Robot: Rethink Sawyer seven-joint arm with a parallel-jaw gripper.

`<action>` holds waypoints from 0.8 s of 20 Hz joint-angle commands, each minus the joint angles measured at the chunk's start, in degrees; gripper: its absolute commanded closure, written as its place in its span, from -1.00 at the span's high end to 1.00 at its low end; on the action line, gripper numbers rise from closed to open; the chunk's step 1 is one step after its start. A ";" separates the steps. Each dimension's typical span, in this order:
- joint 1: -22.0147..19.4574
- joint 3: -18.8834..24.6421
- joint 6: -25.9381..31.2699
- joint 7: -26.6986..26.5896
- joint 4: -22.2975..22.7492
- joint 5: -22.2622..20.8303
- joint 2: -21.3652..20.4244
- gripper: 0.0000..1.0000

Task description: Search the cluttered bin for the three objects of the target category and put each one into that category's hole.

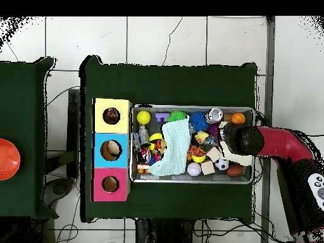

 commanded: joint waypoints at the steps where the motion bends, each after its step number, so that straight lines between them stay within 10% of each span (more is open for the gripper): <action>1: 6.65 -0.16 8.95 -0.69 8.66 3.02 -9.98 -1.00; 16: 21.92 -8.62 -1.17 19.52 17.39 11.76 -11.34 -1.00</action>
